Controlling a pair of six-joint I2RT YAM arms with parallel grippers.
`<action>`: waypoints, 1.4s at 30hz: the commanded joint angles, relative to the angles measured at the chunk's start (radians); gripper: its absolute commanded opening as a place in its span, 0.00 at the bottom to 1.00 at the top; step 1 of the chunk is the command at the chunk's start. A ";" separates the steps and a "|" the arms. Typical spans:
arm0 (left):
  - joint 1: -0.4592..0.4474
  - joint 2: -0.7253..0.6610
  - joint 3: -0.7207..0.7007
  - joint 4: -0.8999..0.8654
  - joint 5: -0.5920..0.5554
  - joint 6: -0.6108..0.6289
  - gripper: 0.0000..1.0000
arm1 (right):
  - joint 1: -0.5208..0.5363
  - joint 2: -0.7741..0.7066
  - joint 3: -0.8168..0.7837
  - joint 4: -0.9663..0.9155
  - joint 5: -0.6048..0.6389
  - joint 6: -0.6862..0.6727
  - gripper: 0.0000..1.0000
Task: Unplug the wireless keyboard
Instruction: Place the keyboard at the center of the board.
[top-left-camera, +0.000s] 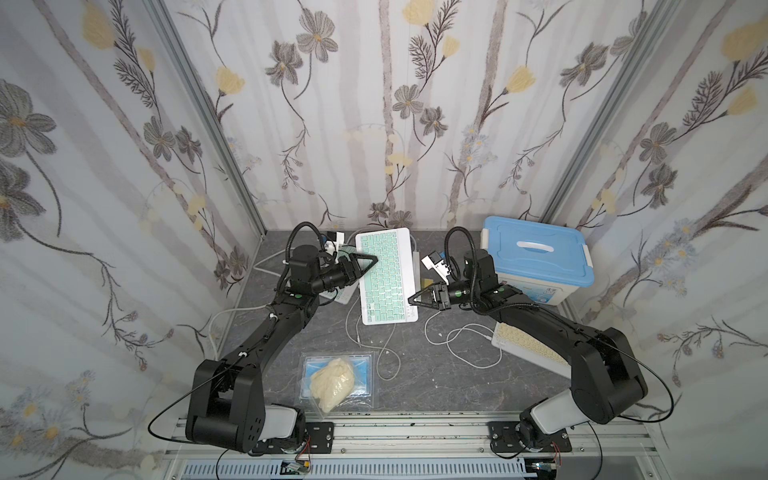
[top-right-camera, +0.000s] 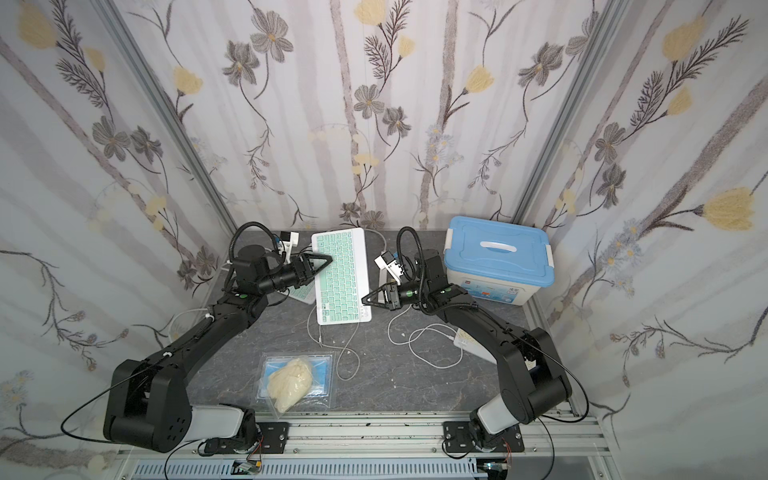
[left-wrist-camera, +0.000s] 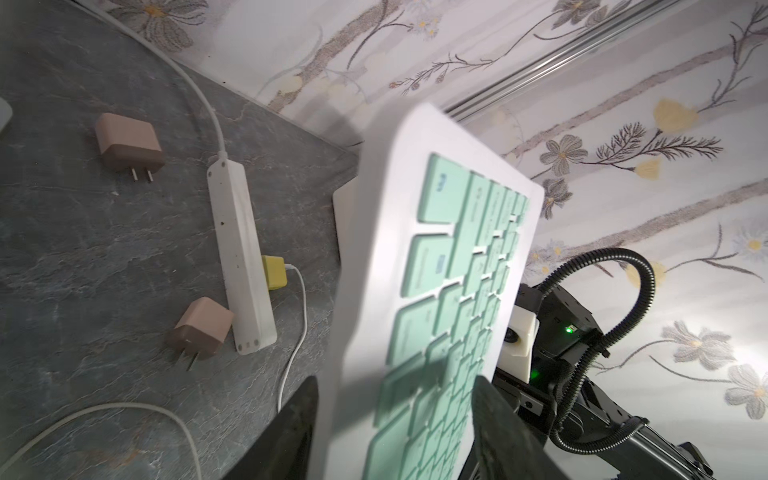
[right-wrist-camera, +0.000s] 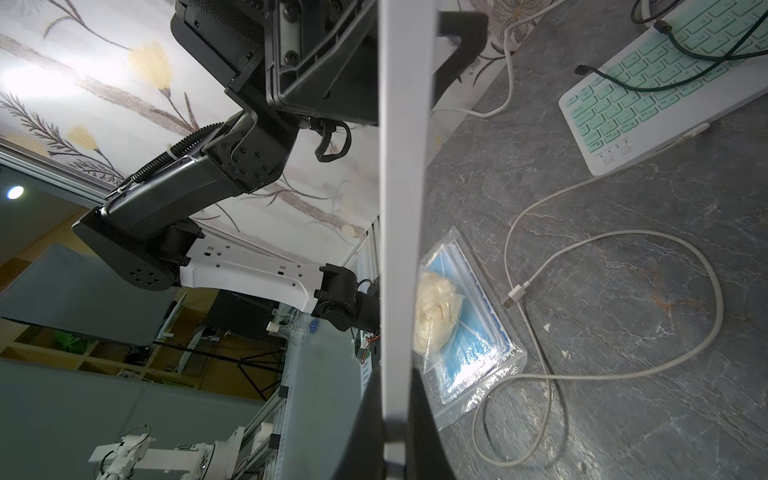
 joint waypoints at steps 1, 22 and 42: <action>0.000 -0.005 0.004 0.074 0.061 -0.025 0.35 | -0.003 0.011 0.002 0.119 -0.068 0.019 0.00; -0.046 -0.285 -0.118 -0.327 -0.752 -0.173 0.00 | -0.158 -0.025 -0.071 0.068 0.223 0.039 0.65; -0.159 -0.255 -0.494 -0.336 -1.276 -0.803 0.00 | -0.164 0.015 -0.085 0.051 0.208 -0.007 0.66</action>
